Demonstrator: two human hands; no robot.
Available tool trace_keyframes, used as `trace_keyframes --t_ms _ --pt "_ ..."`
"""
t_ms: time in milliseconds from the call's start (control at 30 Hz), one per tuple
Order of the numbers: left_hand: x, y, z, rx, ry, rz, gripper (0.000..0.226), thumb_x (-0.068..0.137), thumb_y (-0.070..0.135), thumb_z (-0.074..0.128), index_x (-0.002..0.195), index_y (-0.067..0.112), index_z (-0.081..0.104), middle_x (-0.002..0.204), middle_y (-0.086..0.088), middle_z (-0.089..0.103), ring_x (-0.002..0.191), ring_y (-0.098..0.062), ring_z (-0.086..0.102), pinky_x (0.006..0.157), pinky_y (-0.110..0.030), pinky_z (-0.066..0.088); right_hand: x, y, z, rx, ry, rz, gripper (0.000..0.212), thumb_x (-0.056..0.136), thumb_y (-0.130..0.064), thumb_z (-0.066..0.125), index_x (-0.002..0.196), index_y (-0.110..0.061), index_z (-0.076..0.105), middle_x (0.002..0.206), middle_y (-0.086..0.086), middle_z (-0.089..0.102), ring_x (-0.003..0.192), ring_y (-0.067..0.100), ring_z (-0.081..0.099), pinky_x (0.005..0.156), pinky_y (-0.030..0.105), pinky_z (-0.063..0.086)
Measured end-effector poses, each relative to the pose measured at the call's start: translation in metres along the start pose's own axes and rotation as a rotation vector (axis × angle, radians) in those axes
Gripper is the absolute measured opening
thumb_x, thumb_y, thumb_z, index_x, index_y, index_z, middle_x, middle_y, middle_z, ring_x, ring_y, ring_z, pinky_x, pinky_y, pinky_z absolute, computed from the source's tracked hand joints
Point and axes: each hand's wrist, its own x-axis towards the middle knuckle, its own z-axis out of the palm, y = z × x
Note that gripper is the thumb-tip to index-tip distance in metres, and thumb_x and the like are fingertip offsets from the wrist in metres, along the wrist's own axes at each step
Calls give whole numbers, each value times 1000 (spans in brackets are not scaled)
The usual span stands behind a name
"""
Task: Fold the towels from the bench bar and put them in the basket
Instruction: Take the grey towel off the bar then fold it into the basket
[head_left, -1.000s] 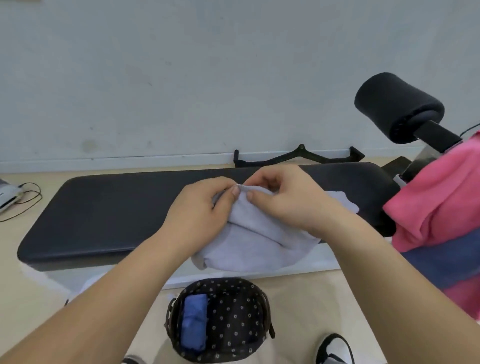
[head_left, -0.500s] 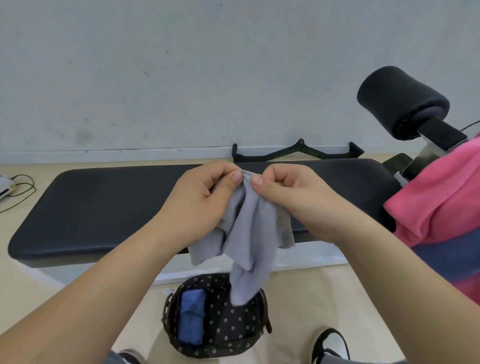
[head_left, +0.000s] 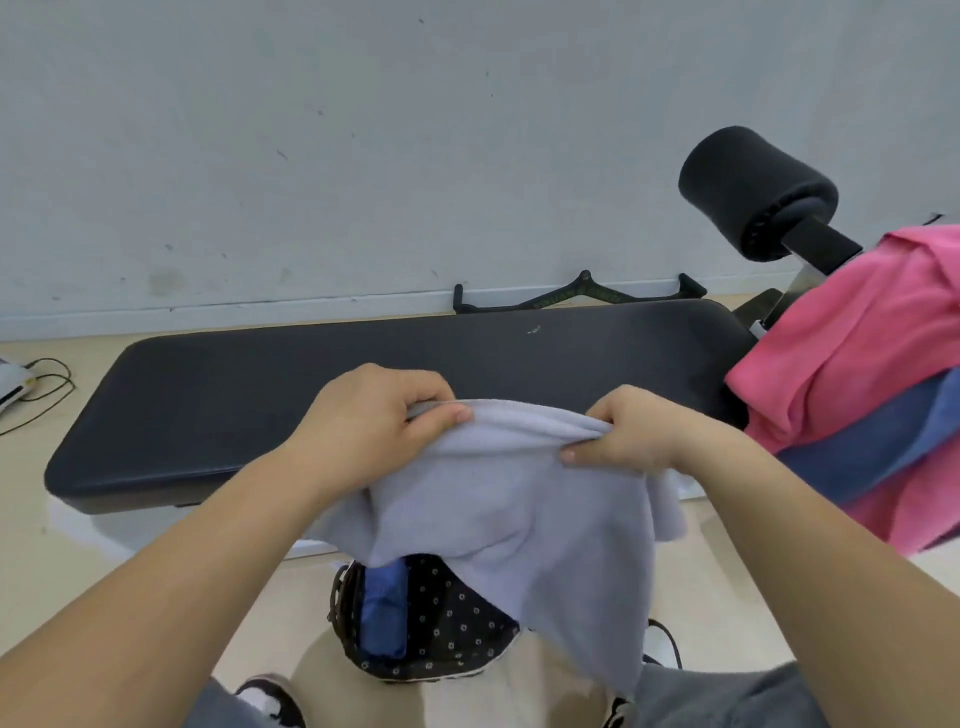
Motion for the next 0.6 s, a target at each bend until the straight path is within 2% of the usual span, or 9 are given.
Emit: trace_keyframes --t_ms 100,167,233,300,367,467,533,600 --pt "-6 -7 -1 31 -160 -86 40 78 67 73 76 28 66 69 13 63 61 -6 54 56 -28 43 0 17 -3 241 182 -17 45 69 -45 86 68 -5 64 60 -3 49 59 14 43 57 30 36" --pt "-8 -13 -1 137 -263 -137 46 73 68 76 75 24 62 71 7 62 61 -8 52 57 -30 41 1 23 -4 288 298 -34 33 71 -38 87 68 -9 70 59 -6 57 59 12 49 57 30 42" --pt "-8 -19 -2 266 -280 -173 31 80 55 73 78 26 63 74 7 62 67 -7 55 59 -31 46 3 27 -8 283 409 4 9 77 -24 78 68 -22 74 65 -11 68 66 12 62 62 33 54" --pt "-5 -26 -7 282 -186 -242 11 88 40 65 79 32 65 78 12 66 72 -8 59 62 -32 54 1 26 -9 228 523 61 23 77 -11 60 76 -29 74 77 -11 72 79 16 67 71 38 60" --pt "-1 -37 -14 227 -36 -320 13 90 32 61 79 36 66 80 13 68 74 -11 62 64 -34 56 1 25 -10 166 595 97 33 78 -5 54 88 -30 73 87 -8 70 85 21 65 70 35 56" --pt "4 -61 -25 140 166 -397 13 90 30 63 78 37 67 80 13 67 77 -14 61 68 -37 55 8 30 -6 103 651 175 28 83 -9 53 94 -29 70 90 -2 67 87 28 62 72 36 51" --pt "7 -78 -27 96 184 -446 14 92 31 63 80 34 68 81 9 67 76 -15 60 67 -38 54 14 38 -5 76 697 257 22 88 -14 52 94 -27 69 90 1 67 90 33 62 76 38 52" --pt "8 -94 -22 139 127 -492 14 97 29 58 87 32 67 83 4 66 75 -18 58 65 -38 52 20 43 -5 72 740 291 22 89 -13 50 94 -26 68 91 4 65 92 34 59 70 37 50"
